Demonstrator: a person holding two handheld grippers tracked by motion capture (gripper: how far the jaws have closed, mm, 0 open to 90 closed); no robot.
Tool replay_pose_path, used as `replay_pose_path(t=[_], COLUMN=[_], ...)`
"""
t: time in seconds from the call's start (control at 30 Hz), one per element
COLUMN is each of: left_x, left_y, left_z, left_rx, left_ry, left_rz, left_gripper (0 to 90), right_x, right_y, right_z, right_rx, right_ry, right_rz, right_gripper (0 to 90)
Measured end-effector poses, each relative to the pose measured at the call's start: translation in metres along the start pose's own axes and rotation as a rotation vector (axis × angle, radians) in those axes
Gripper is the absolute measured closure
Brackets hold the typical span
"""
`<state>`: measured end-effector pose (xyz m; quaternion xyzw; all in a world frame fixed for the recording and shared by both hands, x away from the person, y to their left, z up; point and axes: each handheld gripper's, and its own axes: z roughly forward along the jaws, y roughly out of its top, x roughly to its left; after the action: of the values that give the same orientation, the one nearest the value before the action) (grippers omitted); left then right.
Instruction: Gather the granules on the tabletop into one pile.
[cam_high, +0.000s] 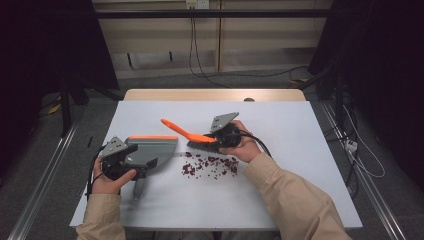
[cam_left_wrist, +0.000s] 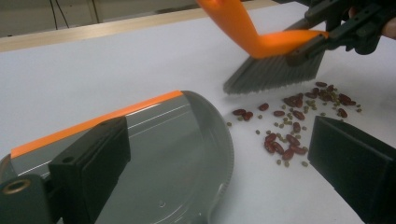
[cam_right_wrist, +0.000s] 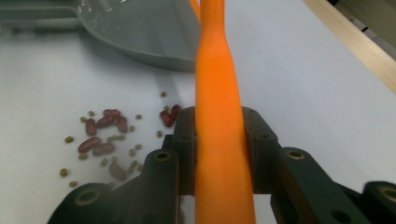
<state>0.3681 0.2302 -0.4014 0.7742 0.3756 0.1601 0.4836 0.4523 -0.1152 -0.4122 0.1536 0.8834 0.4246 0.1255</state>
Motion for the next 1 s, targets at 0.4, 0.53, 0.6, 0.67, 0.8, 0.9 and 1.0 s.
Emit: replay_pose_path(t=[0.4, 0.53, 0.6, 0.67, 0.8, 0.9, 1.0], left_x=[0.001, 0.002, 0.001, 0.001, 0.001, 0.001, 0.002], left_y=[-0.001, -0.001, -0.001, 0.000, 0.000, 0.000, 0.001], left_z=[0.000, -0.001, -0.001, -0.002, -0.002, -0.002, -0.004], left_rx=[0.001, 0.000, -0.004, -0.008, -0.013, -0.011, -0.020], left_ry=[-0.003, -0.002, -0.002, -0.001, -0.005, -0.015, -0.016], left_rz=[-0.003, -0.002, -0.004, -0.003, -0.009, -0.004, -0.004], left_gripper=[5.7, 5.7, 5.7, 5.7, 5.7, 5.8, 5.7], right_x=[-0.006, -0.002, 0.000, 0.002, 0.005, 0.009, 0.021], right_y=[0.006, 0.004, 0.004, 0.003, 0.002, 0.007, 0.012], right_z=[0.022, 0.023, 0.022, 0.020, 0.012, 0.001, -0.006], right_rx=[0.039, 0.044, 0.049, 0.040, 0.000, -0.059, -0.093], right_ry=[-0.050, -0.032, -0.018, -0.013, -0.057, -0.114, -0.146], right_rz=[-0.013, 0.004, 0.000, 0.015, 0.109, 0.218, 0.298], right_gripper=[71.0, 71.0, 71.0, 71.0, 70.9, 71.0, 70.9])
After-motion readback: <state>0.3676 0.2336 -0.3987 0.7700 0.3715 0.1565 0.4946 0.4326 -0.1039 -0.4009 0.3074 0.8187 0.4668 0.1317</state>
